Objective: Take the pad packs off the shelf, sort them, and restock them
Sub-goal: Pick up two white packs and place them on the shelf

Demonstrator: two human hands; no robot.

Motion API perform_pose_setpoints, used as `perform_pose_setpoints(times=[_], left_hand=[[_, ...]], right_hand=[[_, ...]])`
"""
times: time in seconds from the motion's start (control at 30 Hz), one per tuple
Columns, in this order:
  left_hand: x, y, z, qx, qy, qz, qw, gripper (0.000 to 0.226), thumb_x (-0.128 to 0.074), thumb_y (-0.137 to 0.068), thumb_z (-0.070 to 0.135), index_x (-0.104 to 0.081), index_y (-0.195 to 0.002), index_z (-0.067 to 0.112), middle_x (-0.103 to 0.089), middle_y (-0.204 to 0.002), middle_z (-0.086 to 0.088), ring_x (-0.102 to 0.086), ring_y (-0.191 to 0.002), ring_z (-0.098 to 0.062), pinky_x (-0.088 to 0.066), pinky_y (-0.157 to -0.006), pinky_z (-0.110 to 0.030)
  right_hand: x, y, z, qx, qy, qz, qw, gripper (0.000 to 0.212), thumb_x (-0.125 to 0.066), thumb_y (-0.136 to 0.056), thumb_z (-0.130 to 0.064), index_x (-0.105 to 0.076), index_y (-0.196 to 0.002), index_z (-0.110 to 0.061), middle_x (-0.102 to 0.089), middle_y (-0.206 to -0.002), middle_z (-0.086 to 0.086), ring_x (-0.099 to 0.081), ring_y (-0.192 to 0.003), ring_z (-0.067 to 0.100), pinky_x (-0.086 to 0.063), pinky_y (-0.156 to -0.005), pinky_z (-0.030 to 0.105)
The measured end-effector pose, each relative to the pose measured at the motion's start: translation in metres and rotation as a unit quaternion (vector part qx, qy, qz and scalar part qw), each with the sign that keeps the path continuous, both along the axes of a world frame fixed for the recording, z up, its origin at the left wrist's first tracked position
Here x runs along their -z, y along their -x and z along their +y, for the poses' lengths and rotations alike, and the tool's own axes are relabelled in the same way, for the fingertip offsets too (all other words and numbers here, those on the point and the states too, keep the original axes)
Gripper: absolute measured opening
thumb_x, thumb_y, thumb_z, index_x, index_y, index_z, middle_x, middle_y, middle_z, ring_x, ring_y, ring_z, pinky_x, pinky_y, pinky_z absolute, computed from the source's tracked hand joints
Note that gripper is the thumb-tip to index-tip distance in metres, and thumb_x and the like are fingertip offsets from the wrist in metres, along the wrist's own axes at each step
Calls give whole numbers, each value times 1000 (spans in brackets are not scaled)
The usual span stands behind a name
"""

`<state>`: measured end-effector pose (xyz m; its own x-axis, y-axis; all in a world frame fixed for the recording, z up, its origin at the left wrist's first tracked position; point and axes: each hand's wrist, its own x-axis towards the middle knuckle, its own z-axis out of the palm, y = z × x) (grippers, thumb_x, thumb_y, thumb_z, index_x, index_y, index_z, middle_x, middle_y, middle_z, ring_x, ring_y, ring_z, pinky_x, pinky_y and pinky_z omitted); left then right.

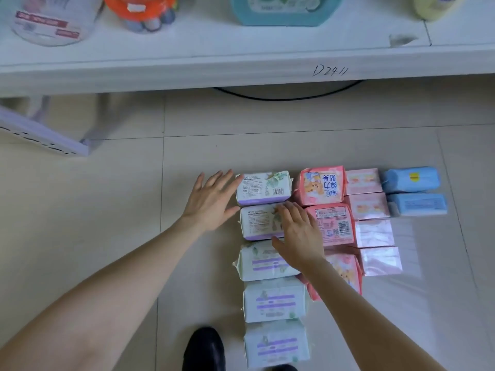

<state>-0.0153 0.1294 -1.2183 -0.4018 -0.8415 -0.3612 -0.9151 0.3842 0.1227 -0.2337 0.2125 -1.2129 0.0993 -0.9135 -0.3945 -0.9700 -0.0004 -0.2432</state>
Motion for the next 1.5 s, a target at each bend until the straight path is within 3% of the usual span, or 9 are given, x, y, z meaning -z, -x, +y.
perform_pose_setpoints(times=[0.17,0.33,0.53,0.7,1.0,1.3,1.5], left_hand=[[11,5,-19,17,-25,31,999,77,-52,-92,51,-10,-153,31,-14,-161,4,-22,-145,-19,-16,-117,-48],[15,12,-39,32,-39,32,998,79,-55,-90,50,-13,-153,27,-18,-160,3,-27,-142,-22,-23,-115,-45],[15,33,-61,30,-73,61,995,87,-69,-81,44,-23,-151,20,-33,-151,-3,-42,-129,-29,-41,-101,-43],[18,48,-66,-31,-132,136,981,83,-80,-73,32,-38,-142,13,-45,-132,-11,-54,-115,-30,-44,-92,-36],[-9,18,-59,-107,-47,167,979,65,-82,-71,21,-52,-127,10,-51,-121,-12,-57,-106,-33,-46,-87,-39],[-99,-15,-37,-183,-12,175,967,70,-86,-66,20,-53,-127,11,-55,-122,-11,-56,-109,-31,-44,-85,-36],[-184,-20,-15,-211,-23,180,960,67,-87,-65,19,-54,-124,12,-57,-122,-11,-56,-109,-32,-43,-84,-36]], right_hand=[[6,0,-8,-15,2,-10,1000,68,-67,-83,-30,-38,-143,-12,-38,-149,6,-26,-143,24,-25,-116,35],[6,-6,-21,-18,-17,16,1000,63,-67,-79,-21,-41,-137,-17,-45,-137,-1,-34,-132,23,-43,-99,31],[10,-16,-33,-13,-53,21,998,57,-66,-80,-11,-43,-131,-16,-49,-129,2,-38,-125,27,-50,-89,36],[14,-24,-37,5,-55,29,998,55,-66,-77,-8,-44,-127,-15,-52,-127,3,-39,-124,30,-49,-88,38],[-11,-27,-46,-21,-13,8,1000,56,-69,-73,-12,-48,-124,-15,-55,-122,1,-42,-117,26,-45,-88,37],[-93,-25,-31,34,-3,-74,997,57,-74,-70,-17,-53,-123,-15,-54,-119,2,-45,-110,29,-44,-72,34],[-179,-17,-14,52,-19,-117,992,60,-78,-63,-25,-54,-117,-14,-54,-110,3,-46,-102,25,-33,-60,29]])
